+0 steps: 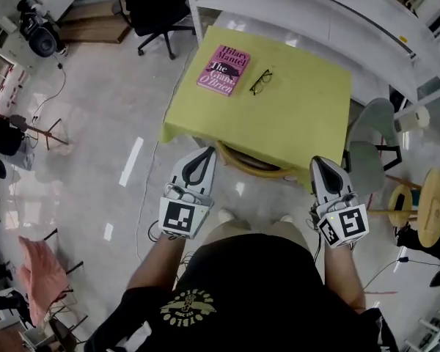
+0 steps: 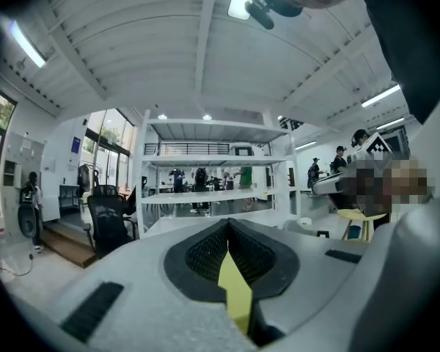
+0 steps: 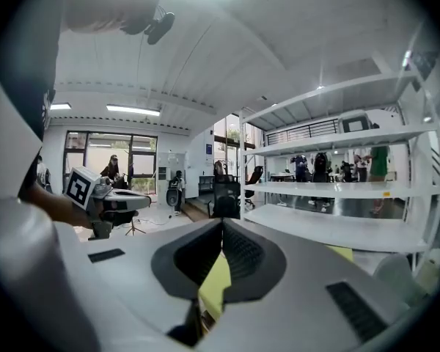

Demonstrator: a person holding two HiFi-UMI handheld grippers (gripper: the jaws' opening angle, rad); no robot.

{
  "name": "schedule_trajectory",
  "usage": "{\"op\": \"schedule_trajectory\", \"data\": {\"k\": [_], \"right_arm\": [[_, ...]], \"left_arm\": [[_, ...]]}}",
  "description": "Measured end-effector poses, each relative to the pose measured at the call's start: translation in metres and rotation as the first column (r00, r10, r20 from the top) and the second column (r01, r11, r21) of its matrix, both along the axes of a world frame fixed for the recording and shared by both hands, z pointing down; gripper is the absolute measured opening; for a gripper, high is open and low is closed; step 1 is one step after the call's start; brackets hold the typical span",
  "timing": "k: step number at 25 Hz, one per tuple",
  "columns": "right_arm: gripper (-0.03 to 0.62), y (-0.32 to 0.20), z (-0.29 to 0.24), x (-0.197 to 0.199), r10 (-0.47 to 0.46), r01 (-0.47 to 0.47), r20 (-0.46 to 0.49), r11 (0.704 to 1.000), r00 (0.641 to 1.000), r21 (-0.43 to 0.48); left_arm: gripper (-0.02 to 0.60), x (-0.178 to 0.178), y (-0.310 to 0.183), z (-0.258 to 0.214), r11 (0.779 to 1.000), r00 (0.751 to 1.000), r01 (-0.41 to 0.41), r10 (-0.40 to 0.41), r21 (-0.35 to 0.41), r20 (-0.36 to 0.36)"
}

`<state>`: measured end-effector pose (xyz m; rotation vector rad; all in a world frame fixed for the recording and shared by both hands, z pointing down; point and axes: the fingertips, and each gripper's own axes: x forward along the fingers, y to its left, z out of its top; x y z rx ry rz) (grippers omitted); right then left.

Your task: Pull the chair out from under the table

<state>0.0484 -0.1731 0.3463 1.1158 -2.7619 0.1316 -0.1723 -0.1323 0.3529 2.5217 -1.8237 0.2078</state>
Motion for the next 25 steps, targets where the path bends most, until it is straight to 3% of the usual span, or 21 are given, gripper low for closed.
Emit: {"op": "schedule_trajectory", "data": {"k": [11, 19, 25], "right_arm": [[0.011, 0.004, 0.009, 0.026, 0.093, -0.094, -0.028, 0.995, 0.995, -0.024], [0.011, -0.025, 0.022, 0.050, 0.095, -0.094, 0.022, 0.994, 0.995, -0.047], [0.011, -0.057, 0.031, 0.044, 0.016, -0.015, 0.023, 0.998, 1.000, -0.054]], "left_arm": [[0.009, 0.035, -0.021, 0.022, 0.988, 0.989, -0.147, 0.147, -0.046, 0.003], [0.009, 0.054, -0.048, 0.023, 0.989, 0.990, -0.134, 0.136, -0.070, 0.035], [0.009, 0.064, -0.070, 0.024, 0.989, 0.988, -0.109, 0.118, -0.097, 0.097]]}}
